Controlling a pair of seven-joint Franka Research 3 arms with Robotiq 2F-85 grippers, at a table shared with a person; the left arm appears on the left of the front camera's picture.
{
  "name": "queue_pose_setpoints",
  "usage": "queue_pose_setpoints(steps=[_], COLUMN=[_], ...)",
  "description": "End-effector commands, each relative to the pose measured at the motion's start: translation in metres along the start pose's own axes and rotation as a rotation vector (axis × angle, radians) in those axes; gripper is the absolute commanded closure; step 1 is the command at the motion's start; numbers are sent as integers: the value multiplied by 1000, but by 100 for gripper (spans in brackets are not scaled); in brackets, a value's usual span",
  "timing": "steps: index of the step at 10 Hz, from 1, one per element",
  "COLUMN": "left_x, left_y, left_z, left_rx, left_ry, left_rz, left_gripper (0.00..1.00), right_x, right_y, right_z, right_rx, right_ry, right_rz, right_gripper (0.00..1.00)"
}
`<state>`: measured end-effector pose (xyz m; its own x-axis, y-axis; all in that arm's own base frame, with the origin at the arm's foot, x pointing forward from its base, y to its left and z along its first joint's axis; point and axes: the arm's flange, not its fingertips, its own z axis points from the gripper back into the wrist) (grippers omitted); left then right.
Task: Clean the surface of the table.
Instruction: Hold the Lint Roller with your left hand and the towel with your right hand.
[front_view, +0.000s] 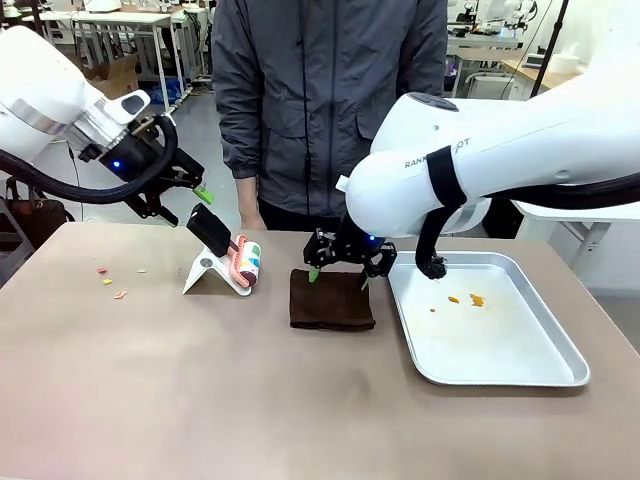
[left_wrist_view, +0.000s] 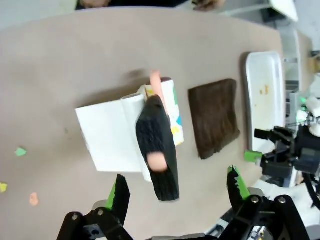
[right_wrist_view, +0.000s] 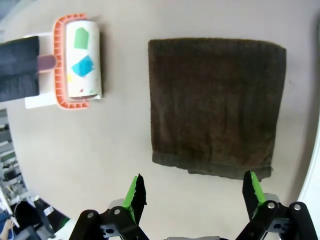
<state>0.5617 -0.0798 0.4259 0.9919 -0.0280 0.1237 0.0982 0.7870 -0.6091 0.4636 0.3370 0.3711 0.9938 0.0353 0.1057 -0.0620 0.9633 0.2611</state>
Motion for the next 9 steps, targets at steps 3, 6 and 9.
queue_pose_setpoints(steps=[3,6,9], left_x=[19,19,18], left_y=[4,9,12], left_z=[-30,-35,-33], left_rx=[-7,-1,6], left_ry=[52,69,69], left_rz=[20,19,13], left_gripper=[0,0,0], right_x=[28,43,51], right_y=[9,4,-2], right_z=[-20,-38,-54], right_rx=[-83,-126,-236], right_ry=[92,110,118], right_rz=[-90,-110,-117], right_gripper=[0,0,0])
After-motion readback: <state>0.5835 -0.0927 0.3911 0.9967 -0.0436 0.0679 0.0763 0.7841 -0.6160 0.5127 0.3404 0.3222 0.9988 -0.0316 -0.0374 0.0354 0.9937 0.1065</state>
